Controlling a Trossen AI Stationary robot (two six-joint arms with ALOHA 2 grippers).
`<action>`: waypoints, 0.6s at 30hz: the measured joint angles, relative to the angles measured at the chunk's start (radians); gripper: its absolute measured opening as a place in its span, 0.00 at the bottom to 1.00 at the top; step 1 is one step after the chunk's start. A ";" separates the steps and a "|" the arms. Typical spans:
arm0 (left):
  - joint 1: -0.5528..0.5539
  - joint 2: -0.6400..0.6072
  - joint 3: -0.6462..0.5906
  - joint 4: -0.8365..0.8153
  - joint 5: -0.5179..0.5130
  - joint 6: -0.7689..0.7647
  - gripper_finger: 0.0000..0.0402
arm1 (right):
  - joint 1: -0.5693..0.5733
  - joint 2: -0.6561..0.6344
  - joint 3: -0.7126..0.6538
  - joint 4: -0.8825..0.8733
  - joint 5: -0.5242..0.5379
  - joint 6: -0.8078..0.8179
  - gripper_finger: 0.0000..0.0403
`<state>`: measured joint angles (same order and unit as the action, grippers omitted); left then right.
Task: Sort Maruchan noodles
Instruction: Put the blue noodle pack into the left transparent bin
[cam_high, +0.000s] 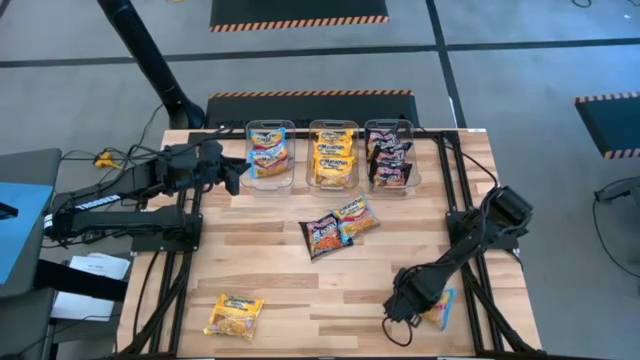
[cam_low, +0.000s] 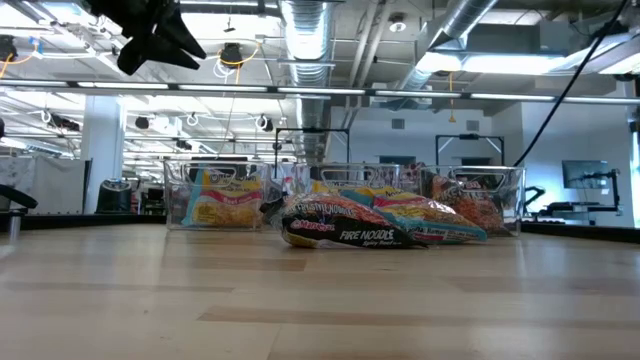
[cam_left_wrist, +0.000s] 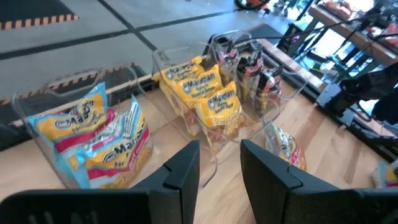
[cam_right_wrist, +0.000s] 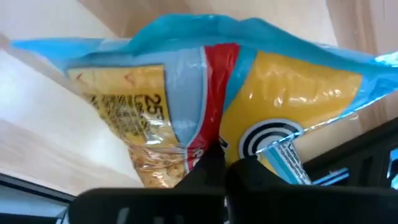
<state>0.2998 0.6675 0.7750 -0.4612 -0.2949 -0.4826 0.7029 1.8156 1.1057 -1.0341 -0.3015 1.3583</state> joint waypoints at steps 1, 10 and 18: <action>0.000 0.000 0.000 -0.010 0.000 -0.004 0.26 | -0.003 -0.011 0.000 0.002 0.008 -0.001 0.02; 0.000 0.000 0.000 -0.063 0.003 -0.080 0.26 | -0.012 -0.184 -0.005 -0.015 0.146 0.090 0.01; 0.000 0.000 0.000 -0.066 0.030 -0.185 0.26 | -0.016 -0.337 -0.005 0.005 0.297 0.137 0.01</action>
<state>0.3000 0.6678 0.7750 -0.5270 -0.2650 -0.6680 0.6865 1.4787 1.1011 -1.0292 -0.0045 1.4952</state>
